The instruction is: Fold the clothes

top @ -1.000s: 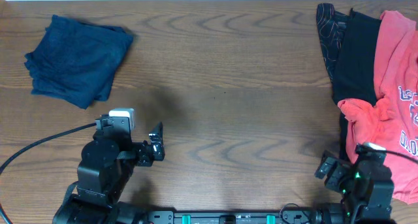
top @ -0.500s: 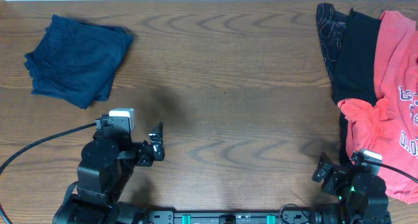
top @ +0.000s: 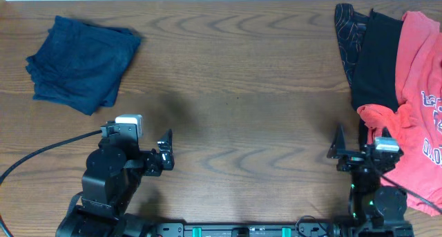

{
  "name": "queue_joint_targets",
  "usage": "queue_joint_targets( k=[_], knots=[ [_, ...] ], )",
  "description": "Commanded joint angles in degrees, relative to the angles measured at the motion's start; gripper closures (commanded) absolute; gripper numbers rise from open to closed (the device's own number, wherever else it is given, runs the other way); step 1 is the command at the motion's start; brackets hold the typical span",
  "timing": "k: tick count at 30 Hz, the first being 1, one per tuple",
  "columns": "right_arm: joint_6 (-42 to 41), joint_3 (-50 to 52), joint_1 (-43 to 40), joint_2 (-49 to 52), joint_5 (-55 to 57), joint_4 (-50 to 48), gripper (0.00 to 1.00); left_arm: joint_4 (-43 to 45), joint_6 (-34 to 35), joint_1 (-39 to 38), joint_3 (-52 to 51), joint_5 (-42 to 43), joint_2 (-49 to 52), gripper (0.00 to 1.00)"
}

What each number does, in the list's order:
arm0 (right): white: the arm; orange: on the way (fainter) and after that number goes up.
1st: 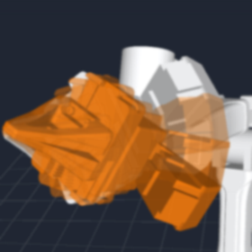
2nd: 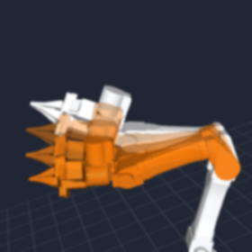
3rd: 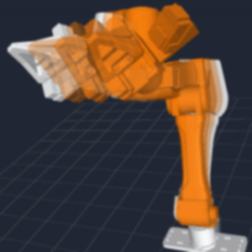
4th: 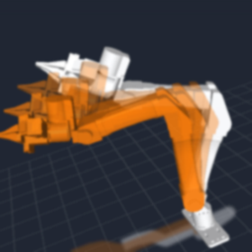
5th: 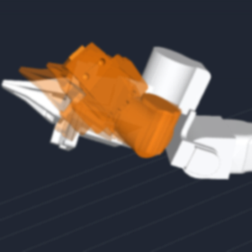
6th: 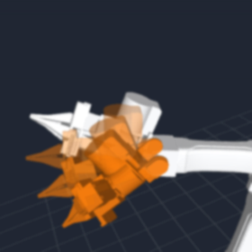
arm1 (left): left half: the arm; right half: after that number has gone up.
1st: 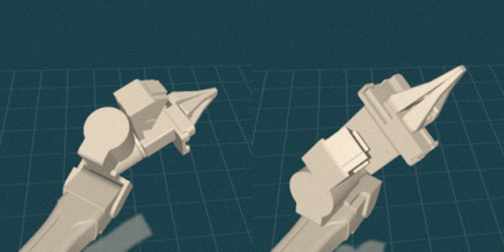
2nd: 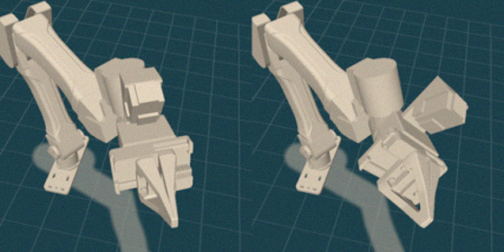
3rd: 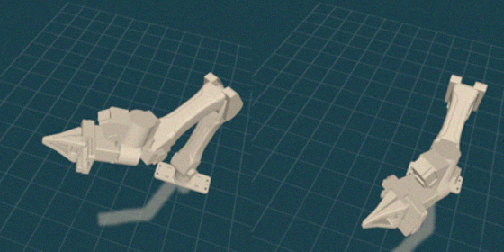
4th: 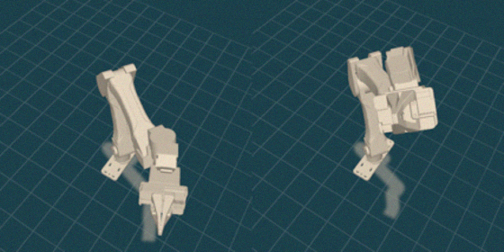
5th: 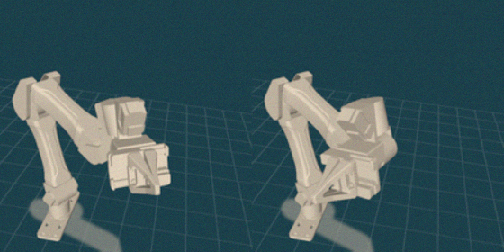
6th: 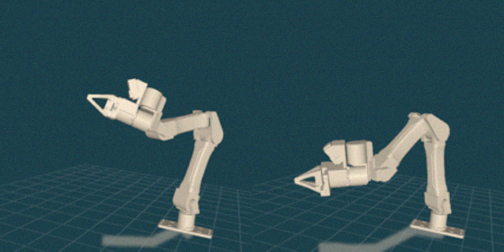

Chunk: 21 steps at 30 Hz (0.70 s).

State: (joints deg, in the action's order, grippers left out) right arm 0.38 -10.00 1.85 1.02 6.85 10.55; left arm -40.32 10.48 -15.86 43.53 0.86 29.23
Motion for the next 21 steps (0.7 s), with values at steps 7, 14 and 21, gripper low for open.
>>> queue_joint_targets(
  k=[7,14,21],
  knots=[
    [18.93,7.82,-0.07,-0.74,-11.28,-10.36,0.01,0.07,0.31,-0.20,-0.35,-0.92,-0.13,0.02],
    [18.51,9.68,-0.55,-0.74,-10.23,-6.45,0.01,0.07,0.31,-0.20,-0.35,-0.92,-0.13,0.02],
    [10.16,9.68,-2.01,-0.74,-8.09,-6.49,0.01,0.07,0.31,-0.20,-0.35,-0.92,-0.13,0.02]
  ],
)
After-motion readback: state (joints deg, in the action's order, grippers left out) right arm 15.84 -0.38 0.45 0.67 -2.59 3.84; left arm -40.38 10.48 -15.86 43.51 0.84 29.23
